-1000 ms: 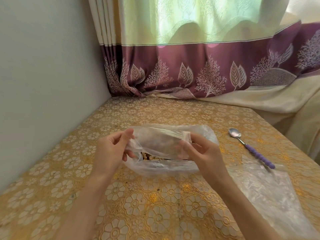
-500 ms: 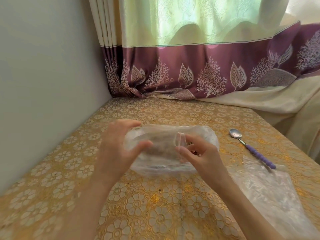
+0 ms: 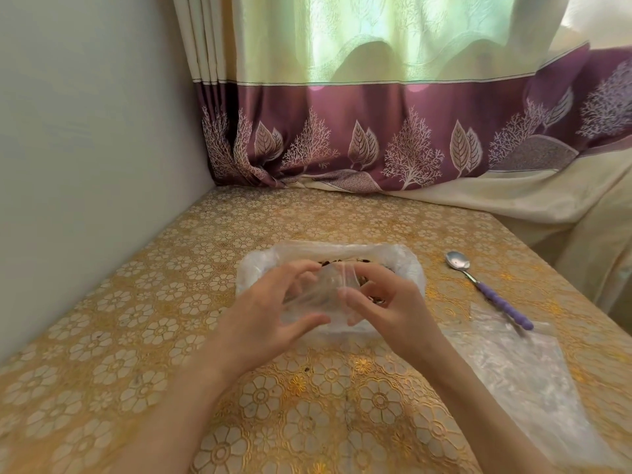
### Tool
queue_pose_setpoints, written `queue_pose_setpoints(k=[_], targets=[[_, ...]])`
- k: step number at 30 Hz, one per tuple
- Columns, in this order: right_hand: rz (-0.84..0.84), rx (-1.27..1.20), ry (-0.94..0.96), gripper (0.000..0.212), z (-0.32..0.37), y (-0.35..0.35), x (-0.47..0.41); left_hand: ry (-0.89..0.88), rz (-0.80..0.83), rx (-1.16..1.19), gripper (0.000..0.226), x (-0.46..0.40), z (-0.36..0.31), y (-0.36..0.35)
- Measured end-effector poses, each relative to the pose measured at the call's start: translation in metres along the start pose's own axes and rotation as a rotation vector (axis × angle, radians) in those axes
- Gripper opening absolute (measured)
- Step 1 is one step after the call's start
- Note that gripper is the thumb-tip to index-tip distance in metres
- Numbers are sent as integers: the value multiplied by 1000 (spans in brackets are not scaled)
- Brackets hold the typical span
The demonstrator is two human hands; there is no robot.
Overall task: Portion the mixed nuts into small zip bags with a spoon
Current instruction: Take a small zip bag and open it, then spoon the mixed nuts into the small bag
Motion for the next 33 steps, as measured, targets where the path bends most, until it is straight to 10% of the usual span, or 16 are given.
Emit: queue_pose_setpoints(k=[9,16,22,33], targets=[[-203,29,-19,23,-2,3,-3,53,-105,114,38,1,6,-6],[-531,618,-65,16,-32,69,-19,82,-246,124,35,2,-5,-5],[-517,1098,-339,32,-59,124,-12,45,-311,108,36,1,-9,-8],[-451,1210,-465,30,-75,135,-6,161,-317,104,31,5,-5,-10]])
Point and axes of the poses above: each hand's wrist, its own x-axis away from the middle knuckle, its own y-axis out of the back of the hand, z = x × y, the point moved 1 cm from there along -x, towards the middle knuckle, and after that the axes turned 14 degrees about -z, right-handed, at the moved point
